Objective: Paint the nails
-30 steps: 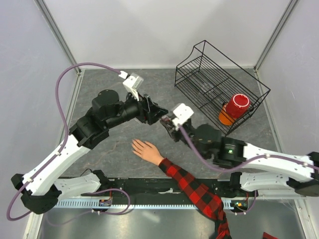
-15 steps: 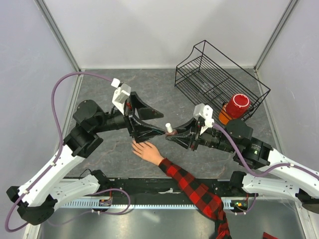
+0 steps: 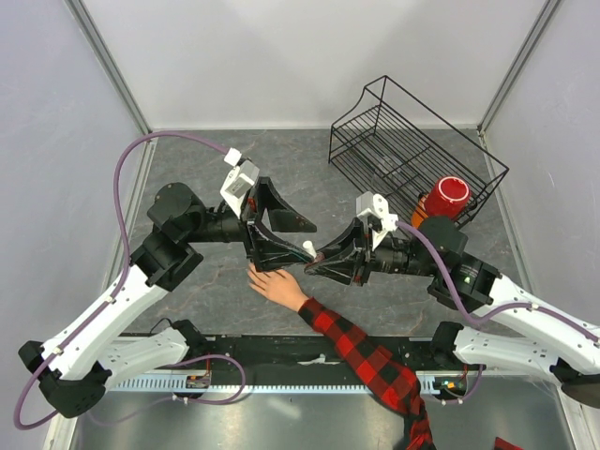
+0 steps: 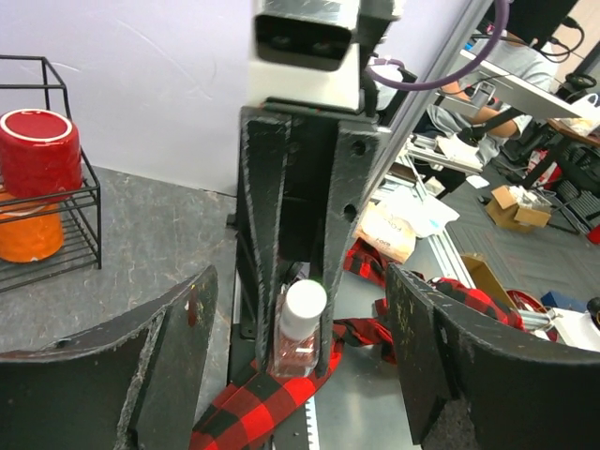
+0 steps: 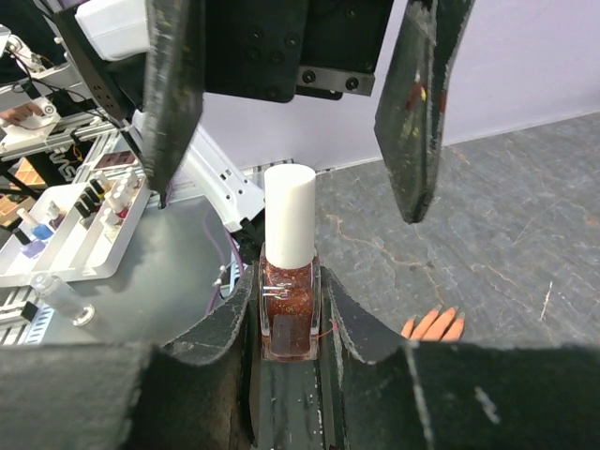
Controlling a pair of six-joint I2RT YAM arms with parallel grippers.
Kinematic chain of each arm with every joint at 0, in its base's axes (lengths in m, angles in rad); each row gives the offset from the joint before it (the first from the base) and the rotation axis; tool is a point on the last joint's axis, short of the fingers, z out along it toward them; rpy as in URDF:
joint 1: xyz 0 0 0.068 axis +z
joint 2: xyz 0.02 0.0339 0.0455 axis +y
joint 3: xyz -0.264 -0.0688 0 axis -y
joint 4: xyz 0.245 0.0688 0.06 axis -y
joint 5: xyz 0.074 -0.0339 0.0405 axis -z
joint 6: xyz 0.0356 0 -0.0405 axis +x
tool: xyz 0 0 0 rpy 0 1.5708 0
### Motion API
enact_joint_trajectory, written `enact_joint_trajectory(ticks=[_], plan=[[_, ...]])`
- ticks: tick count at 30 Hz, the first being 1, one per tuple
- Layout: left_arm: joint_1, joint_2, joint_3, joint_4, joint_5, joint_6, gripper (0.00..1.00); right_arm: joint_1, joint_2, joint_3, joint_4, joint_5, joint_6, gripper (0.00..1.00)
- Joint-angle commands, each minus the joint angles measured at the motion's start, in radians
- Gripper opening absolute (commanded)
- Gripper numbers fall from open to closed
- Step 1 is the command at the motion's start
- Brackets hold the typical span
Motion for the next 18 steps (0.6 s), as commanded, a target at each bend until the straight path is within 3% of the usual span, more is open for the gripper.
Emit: enact_joint_trajectory(ticks=[1, 4, 8, 12, 16, 17, 18], plan=[[0.005, -0.014, -0.008, 0.043, 0.054, 0.001, 0.78, -0.023, 0.008, -0.009, 0.101, -0.075, 0.036, 0.00], [0.005, -0.004, -0.008, 0.038, 0.060, 0.004, 0.75, -0.037, 0.011, -0.012, 0.112, -0.082, 0.042, 0.00], [0.005, 0.014, 0.001, 0.022, 0.071, 0.018, 0.60, -0.060, 0.014, -0.017, 0.126, -0.080, 0.050, 0.00], [0.005, 0.034, 0.032, -0.038, 0.059, 0.057, 0.52, -0.073, 0.020, -0.012, 0.134, -0.089, 0.055, 0.00], [0.005, 0.051, 0.064, -0.096, 0.021, 0.107, 0.11, -0.083, 0.025, -0.011, 0.126, -0.059, 0.038, 0.00], [0.005, 0.054, 0.082, -0.122, -0.001, 0.122, 0.03, -0.084, 0.026, -0.002, 0.096, -0.034, 0.029, 0.00], [0.005, 0.052, 0.095, -0.150, -0.074, 0.138, 0.02, -0.083, 0.028, 0.006, 0.072, 0.054, 0.013, 0.00]])
